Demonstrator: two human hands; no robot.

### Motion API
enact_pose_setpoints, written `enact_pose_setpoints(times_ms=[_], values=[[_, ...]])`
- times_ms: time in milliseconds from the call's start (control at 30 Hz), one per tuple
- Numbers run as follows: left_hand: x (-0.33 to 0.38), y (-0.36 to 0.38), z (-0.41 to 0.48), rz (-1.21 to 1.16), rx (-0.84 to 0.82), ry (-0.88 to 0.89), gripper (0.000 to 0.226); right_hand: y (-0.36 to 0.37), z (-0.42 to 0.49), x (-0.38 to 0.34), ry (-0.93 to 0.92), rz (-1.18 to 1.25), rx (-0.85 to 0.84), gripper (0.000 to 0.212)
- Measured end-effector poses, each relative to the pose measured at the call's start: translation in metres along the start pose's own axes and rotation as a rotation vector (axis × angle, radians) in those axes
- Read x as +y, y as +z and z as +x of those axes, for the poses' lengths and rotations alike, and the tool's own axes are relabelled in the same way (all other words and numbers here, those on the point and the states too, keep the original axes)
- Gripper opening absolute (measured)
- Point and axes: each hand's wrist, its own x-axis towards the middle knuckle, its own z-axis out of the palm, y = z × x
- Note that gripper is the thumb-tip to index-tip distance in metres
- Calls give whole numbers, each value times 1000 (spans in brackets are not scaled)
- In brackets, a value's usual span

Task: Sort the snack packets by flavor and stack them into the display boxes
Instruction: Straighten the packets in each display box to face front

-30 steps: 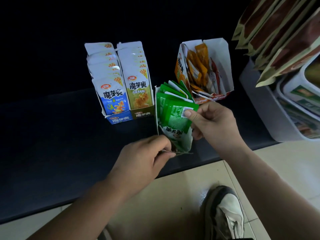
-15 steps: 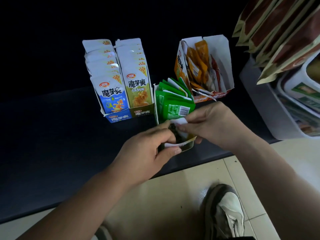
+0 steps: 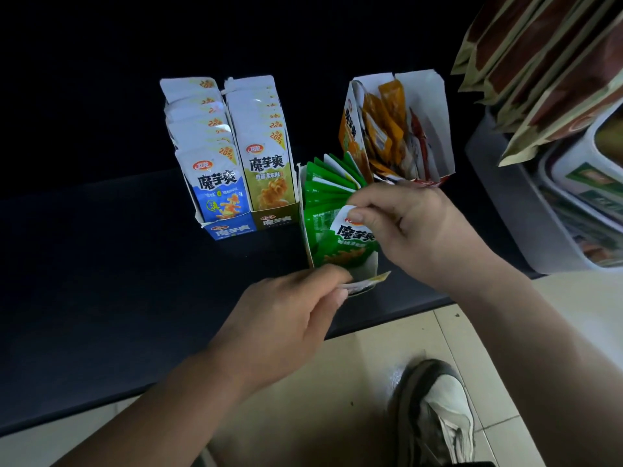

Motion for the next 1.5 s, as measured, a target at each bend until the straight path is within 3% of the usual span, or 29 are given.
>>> enact_pose_setpoints(times_ms=[167, 267, 333, 400, 533, 633, 733, 867, 933, 1033, 1167, 1400, 1500], values=[[1, 0, -1, -161, 142, -73, 29, 3, 0, -4, 36, -2, -179, 27], [-1, 0, 3, -199, 278, -204, 5, 0, -1, -5, 106, 182, -288, 17], [1, 1, 7, -258, 232, -271, 23, -4, -2, -7, 115, 275, -326, 15], [1, 5, 9, -367, 156, -264, 28, -7, -3, -9, 123, 307, -357, 16], [-1, 10, 6, -458, 138, -290, 14, -11, -5, -11, 214, 400, -231, 30], [1, 4, 1, -473, 81, -273, 19, -12, -4, -6, 265, 465, -99, 9], [7, -2, 0, -538, 97, -334, 35, -5, -6, -2, 290, 399, -21, 17], [10, 1, 12, -540, 134, -445, 4, 0, -8, 3, 341, 239, 88, 32], [12, 1, 18, -574, 142, -489, 18, -1, -8, 4, 347, 228, 132, 34], [14, 0, 24, -617, 171, -529, 43, -3, -8, 3, 343, 270, 121, 30], [11, 2, 23, -576, 194, -505, 58, -5, -7, 1, 349, 323, 72, 23], [10, 7, 19, -613, 260, -486, 59, -12, -8, -4, 394, 408, 40, 26], [10, 9, 20, -607, 285, -478, 60, -11, -7, -4, 421, 454, -17, 13]])
